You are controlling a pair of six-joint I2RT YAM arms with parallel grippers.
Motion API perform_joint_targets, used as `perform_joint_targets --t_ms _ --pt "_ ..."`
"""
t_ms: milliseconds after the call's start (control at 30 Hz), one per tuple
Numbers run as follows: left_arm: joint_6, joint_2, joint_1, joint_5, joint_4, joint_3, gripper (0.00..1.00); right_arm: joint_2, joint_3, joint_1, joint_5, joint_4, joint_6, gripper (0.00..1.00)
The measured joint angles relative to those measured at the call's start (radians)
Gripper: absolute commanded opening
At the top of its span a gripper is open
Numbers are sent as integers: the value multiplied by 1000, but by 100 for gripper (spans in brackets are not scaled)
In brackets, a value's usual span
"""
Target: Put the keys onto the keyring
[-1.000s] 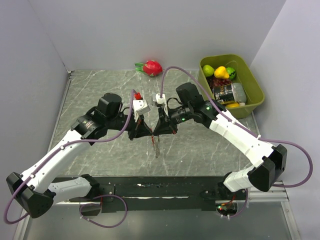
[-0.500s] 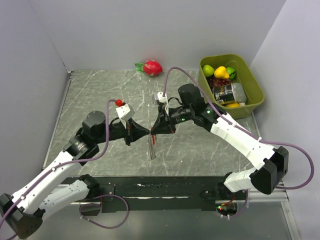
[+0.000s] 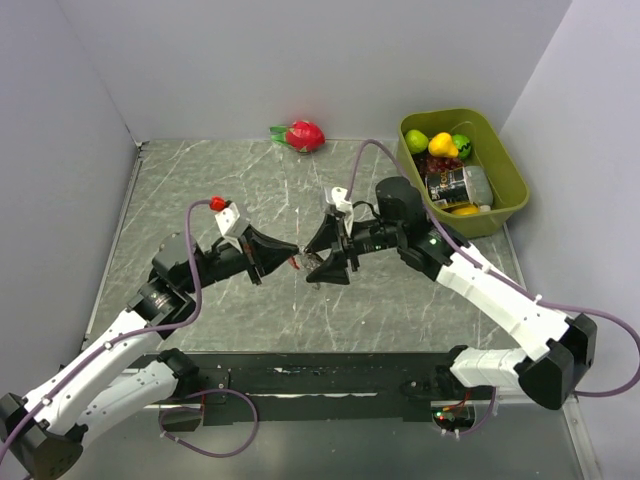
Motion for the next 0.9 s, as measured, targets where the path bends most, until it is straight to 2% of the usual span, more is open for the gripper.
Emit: perform_joint_targets --t_ms 133,300,633,800,900 --pt "-8 -32 0 2 52 -33 1 -62 -66 -20 21 87 50 79" --pt "-16 -51 0 22 106 -54 1 -143 -181 -84 19 291 188 80" --pt "-19 -52 0 56 160 -58 1 -137 -222 -93 -61 641 446 68" --pt "-19 -52 0 72 167 -58 1 -89 -222 -79 -79 661 473 62" --pt "-19 -51 0 80 167 -58 1 -52 -222 -74 -80 665 489 55"
